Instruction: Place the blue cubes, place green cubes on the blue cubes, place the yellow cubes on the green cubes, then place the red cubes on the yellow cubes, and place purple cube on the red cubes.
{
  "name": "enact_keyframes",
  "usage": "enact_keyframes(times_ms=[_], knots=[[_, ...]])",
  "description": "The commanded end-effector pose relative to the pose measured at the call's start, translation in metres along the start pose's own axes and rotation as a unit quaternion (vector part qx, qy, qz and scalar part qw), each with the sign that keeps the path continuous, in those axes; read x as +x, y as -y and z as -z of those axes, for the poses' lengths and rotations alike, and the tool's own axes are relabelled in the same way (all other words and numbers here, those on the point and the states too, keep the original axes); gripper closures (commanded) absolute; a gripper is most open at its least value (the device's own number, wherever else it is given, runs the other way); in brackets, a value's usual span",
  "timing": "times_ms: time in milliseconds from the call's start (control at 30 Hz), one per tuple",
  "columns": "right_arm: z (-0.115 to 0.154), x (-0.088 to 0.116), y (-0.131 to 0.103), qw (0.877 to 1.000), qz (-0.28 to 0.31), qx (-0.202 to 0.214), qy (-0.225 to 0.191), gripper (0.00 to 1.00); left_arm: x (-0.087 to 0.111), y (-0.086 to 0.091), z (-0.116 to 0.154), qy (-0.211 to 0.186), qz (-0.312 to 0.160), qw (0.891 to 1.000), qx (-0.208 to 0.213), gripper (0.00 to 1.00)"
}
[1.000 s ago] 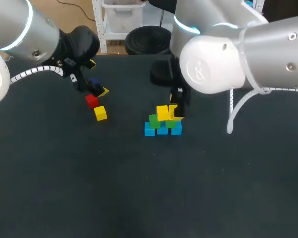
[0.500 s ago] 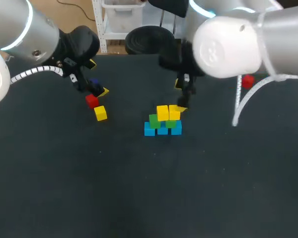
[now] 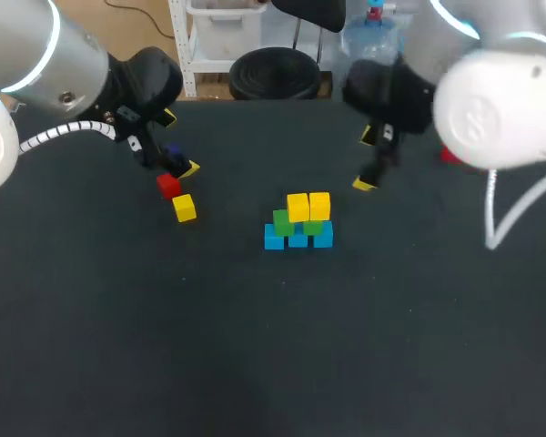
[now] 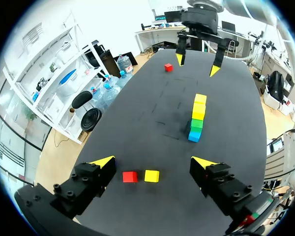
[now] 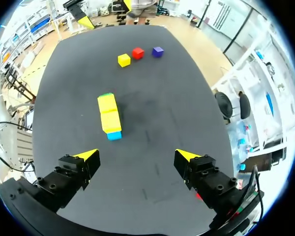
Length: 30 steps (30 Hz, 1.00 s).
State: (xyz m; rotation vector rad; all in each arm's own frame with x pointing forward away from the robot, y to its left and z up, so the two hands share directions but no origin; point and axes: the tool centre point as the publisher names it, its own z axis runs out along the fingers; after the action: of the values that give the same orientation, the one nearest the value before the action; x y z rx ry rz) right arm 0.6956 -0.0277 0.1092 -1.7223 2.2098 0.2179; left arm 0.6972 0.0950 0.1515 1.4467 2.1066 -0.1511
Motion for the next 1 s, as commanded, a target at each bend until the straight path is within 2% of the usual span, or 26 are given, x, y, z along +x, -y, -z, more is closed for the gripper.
enact_keyframes(times_ms=[33,400,1000], knots=[[0.005,0.016,-0.006,0.996,-0.012,0.086,0.03,0.0,0.001,-0.002,-0.001,0.002,-0.001,1.0,0.002,0.0],[0.024,0.043,0.004,0.981,-0.054,0.167,0.083,0.0,0.001,-0.002,-0.001,0.002,-0.001,1.0,0.002,0.0],[0.051,0.074,0.005,0.965,-0.088,0.223,0.108,0.0,0.001,-0.002,-0.001,0.002,-0.001,1.0,0.002,0.0]])
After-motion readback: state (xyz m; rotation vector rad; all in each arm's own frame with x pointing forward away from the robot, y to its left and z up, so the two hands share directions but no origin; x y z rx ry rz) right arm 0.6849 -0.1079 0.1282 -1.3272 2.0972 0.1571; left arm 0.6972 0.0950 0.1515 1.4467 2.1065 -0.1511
